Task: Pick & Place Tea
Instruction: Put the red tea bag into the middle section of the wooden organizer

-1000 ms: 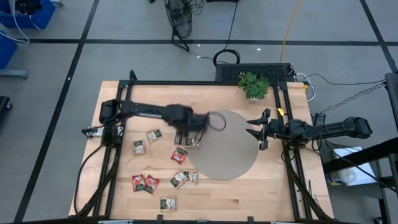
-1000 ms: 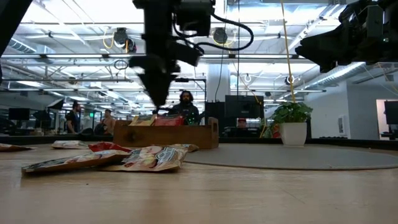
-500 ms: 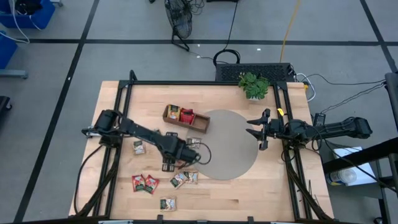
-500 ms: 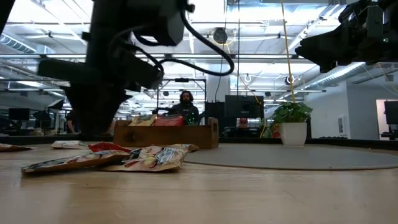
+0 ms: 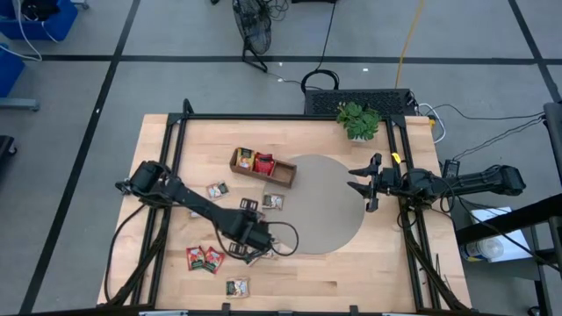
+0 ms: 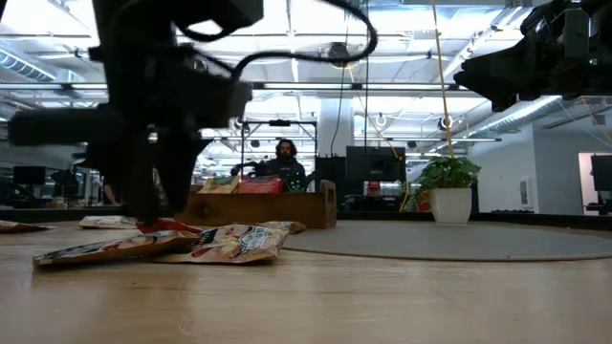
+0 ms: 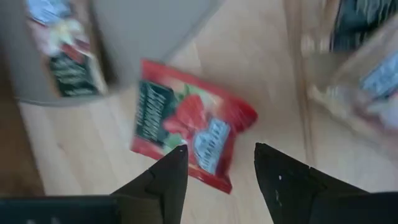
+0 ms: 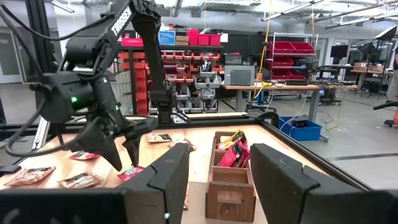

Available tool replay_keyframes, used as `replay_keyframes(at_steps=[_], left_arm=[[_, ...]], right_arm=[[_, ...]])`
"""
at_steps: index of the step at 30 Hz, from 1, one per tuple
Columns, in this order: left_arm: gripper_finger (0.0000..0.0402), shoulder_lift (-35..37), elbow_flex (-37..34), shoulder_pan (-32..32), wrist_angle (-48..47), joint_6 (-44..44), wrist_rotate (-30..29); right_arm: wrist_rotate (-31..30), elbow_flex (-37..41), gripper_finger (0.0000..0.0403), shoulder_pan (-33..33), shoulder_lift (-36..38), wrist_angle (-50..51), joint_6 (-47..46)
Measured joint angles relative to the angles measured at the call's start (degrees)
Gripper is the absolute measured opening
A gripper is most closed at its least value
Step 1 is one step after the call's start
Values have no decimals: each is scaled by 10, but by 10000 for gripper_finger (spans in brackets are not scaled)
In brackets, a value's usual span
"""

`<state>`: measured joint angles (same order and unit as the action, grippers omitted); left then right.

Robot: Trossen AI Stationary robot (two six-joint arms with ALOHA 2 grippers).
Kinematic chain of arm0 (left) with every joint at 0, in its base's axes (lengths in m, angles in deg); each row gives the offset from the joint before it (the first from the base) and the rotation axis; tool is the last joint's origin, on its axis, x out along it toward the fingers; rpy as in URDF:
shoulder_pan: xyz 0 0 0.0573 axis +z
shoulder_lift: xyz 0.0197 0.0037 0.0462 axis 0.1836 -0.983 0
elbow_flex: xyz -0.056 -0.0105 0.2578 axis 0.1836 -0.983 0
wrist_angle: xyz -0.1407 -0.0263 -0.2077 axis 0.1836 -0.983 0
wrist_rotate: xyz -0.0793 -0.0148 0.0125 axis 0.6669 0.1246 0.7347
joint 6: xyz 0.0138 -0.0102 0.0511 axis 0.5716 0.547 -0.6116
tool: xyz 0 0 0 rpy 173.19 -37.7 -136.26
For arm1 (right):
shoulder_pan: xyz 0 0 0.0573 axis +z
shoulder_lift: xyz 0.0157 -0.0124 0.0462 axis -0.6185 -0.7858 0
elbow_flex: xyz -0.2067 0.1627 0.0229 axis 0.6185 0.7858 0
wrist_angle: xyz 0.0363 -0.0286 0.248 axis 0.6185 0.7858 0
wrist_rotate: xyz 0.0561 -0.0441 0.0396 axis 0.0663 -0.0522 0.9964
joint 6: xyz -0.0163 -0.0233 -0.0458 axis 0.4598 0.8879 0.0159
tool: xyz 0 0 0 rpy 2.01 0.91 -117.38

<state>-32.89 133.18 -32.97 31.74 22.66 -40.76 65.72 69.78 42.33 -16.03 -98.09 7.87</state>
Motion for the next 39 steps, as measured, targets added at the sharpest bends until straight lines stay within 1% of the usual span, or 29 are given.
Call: replay_keyframes(at_steps=[7,13,15,17,19,25,26,28,31,32,34,37,39], left_arm=[[186,4,-49,6,64,-7,12],[185,3,-53,7,76,-34,2],[176,3,-53,7,82,-35,-1],[155,2,-53,8,86,-35,-2],[126,2,-54,8,95,-35,-5],[20,0,-54,10,105,-35,-7],[13,0,-54,10,104,-33,-7],[14,0,-52,8,98,-30,-14],[14,2,-34,-3,54,-43,-49],[9,3,-25,-6,34,-50,-72],[6,11,-4,-10,-3,-63,-142],[11,16,14,-4,-35,-82,-273],[11,18,14,8,-34,-110,-325]], right_arm=[[0,0,155,0,0,0,0],[0,0,155,0,0,0,0],[0,0,155,0,0,0,0],[0,0,155,0,0,0,0],[0,0,155,0,0,0,0],[0,0,155,0,0,0,0],[0,0,155,0,0,0,0],[0,0,155,0,0,0,0],[0,0,155,0,0,0,0],[0,0,155,0,0,0,0],[0,0,155,0,0,0,0],[0,0,155,0,0,0,0],[0,0,155,0,0,-1,0]])
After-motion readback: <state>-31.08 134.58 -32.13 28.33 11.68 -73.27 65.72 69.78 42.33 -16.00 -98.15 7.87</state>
